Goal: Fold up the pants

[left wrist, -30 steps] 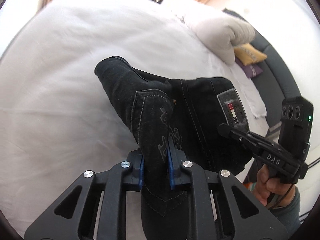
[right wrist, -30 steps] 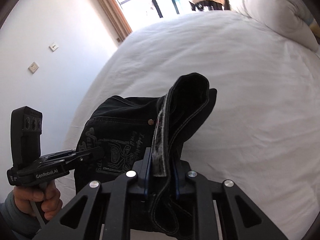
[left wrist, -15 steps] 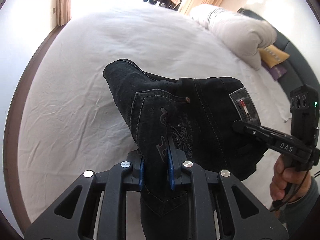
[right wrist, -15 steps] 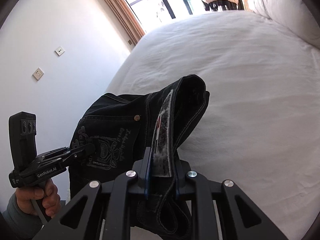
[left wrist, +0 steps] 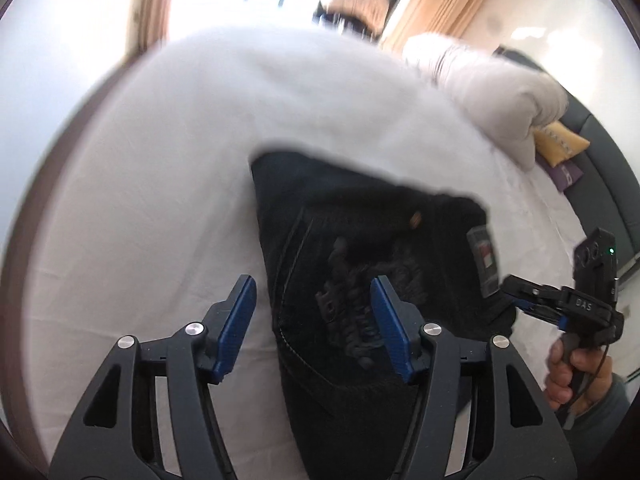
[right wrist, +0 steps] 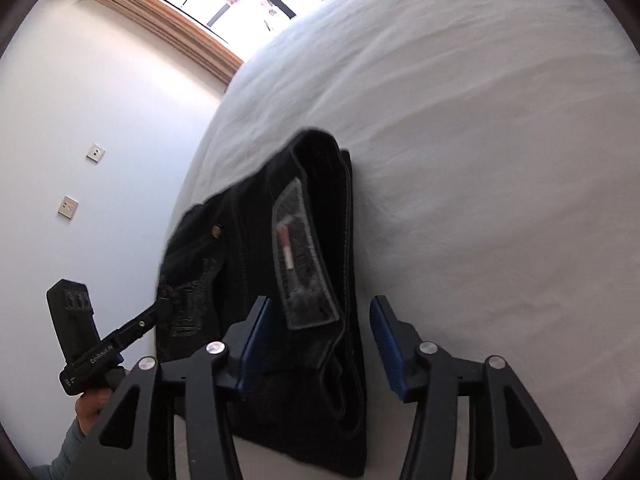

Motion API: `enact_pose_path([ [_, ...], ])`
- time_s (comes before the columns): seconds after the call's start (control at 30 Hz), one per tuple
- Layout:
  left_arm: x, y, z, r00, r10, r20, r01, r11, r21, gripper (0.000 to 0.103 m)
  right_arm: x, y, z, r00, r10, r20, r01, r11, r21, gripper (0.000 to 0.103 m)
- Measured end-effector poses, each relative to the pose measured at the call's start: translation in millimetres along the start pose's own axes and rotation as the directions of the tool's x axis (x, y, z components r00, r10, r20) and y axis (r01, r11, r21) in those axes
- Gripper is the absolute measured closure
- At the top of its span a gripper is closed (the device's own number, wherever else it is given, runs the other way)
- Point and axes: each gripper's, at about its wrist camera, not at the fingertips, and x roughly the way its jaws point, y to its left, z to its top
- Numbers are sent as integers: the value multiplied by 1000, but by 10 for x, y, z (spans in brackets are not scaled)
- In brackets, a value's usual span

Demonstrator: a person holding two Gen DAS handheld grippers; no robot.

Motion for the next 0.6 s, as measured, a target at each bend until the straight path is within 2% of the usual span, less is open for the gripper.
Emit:
enact_pose_path([
  [0.07,-376,-87,-18,994,41,102,-43,999,19,18,-251,6,-74,998,-26,63,26,1000,-5,41],
  [0.1,-554,-127,-37,987,42,153,-46,999,23,13,-436,61,-125,993,-44,106,46,999,-13,41],
  [0.13,-762,-191,-47,978,47,204,-54,998,27,9,-559,125,-131,989,-49,140,52,998,-21,41],
  [0.17,-990,-261,-74,964,63,257,-73,997,29,1,-741,230,-177,980,-58,191,66,997,-36,38],
  [0.2,-1180,-320,-102,951,77,301,-91,995,32,0,-919,360,-224,966,-78,246,95,994,-59,36],
  [0.23,-1466,-431,-144,923,114,368,-139,989,42,0,-1059,480,-244,950,-95,296,124,989,-81,30],
  [0.27,-1680,-505,-179,893,143,426,-182,982,51,0,-1246,664,-315,925,-109,364,159,981,-111,24],
  [0.3,-1985,-639,-238,838,178,516,-245,968,63,0,-1423,813,-397,897,-117,427,191,972,-136,19],
  [0.37,-2405,-880,-242,739,219,636,-341,937,72,0,-1816,1157,-584,812,-133,568,276,945,-174,1],
  [0.4,-2613,-980,-279,691,229,686,-379,923,74,0,-2005,1320,-688,760,-124,638,312,931,-190,0],
  [0.43,-2904,-1104,-328,628,225,745,-412,908,73,0,-2192,1482,-789,702,-105,704,344,916,-207,0],
  [0.47,-3089,-1178,-350,598,220,771,-425,902,73,0,-2378,1637,-874,647,-86,757,378,899,-221,0],
  [0.5,-3255,-1245,-364,576,220,787,-437,897,69,0,-2529,1773,-937,604,-73,793,407,884,-229,0],
  [0.57,-3609,-1391,-421,528,221,820,-459,887,57,0,-2809,2069,-1014,537,-53,842,449,863,-232,0],
  [0.6,-3803,-1444,-476,503,207,839,-450,891,51,0,-2952,2186,-1063,506,-33,862,455,859,-235,0],
])
